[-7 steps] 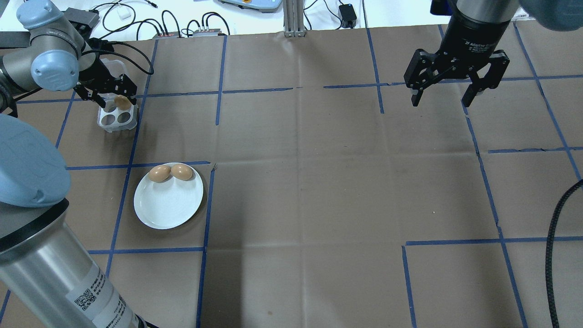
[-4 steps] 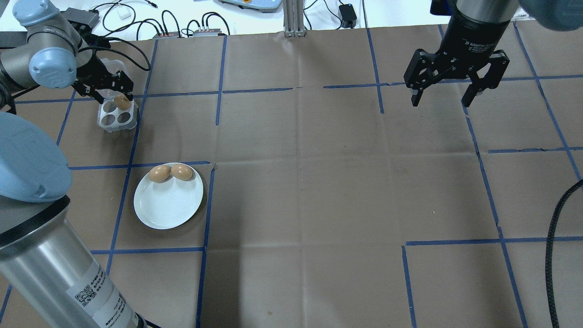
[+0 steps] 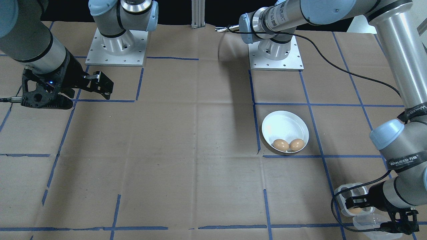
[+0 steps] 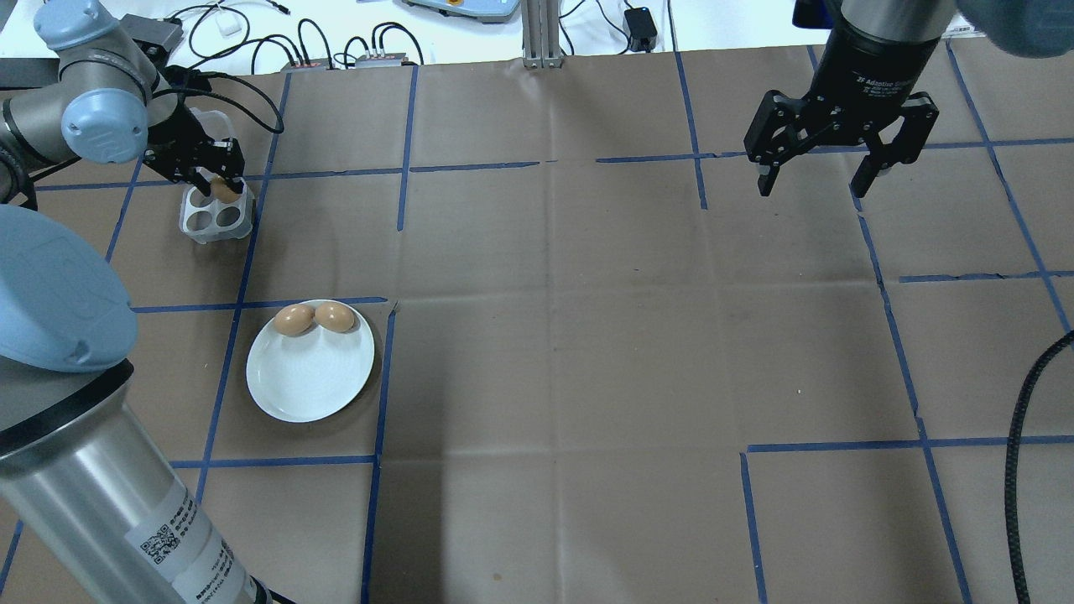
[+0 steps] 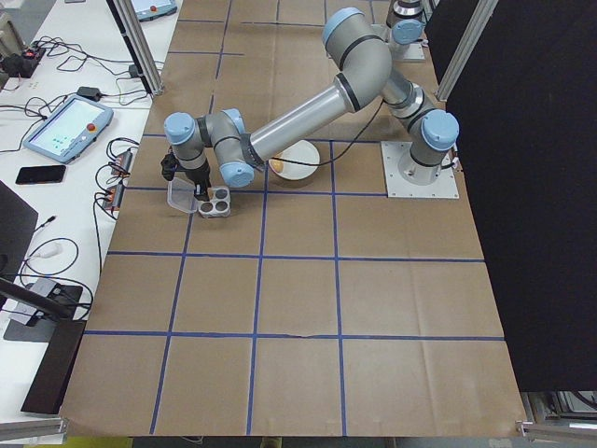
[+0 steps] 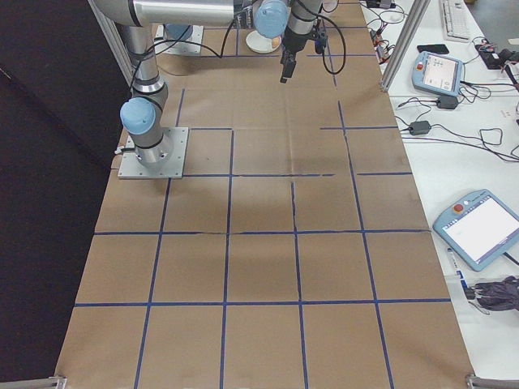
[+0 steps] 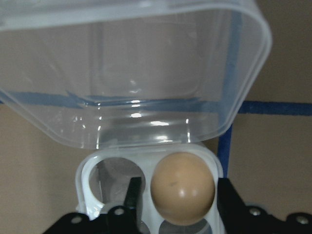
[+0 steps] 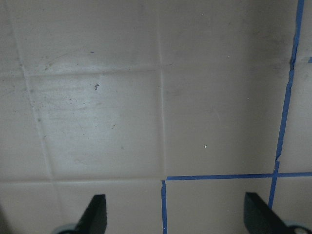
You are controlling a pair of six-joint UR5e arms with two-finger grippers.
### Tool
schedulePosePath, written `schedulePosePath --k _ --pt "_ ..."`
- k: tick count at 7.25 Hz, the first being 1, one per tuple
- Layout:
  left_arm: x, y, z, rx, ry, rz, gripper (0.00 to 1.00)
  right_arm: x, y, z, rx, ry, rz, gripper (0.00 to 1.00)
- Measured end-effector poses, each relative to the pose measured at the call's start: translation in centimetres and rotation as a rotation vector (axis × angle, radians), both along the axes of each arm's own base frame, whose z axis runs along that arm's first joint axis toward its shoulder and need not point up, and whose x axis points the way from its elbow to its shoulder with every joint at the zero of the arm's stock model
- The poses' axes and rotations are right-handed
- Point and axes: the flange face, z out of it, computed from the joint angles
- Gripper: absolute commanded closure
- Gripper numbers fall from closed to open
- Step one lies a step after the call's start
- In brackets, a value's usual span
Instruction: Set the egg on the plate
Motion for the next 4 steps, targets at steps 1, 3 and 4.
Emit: schedulePosePath --k 1,3,4 --pt "0.0 0.0 0.1 0.0 0.0 0.001 0.78 0.0 0.0 0.0 0.0 0.0 0.0 0.0" --pt "0.2 0.1 1.5 -0.008 -0.006 0.004 0.78 0.0 0.0 0.0 0.0 0.0 0.0 0.0" --pt "0.1 0.6 3.3 -0.005 -0.006 0.005 0.78 0.0 0.0 0.0 0.0 0.0 0.0 0.0"
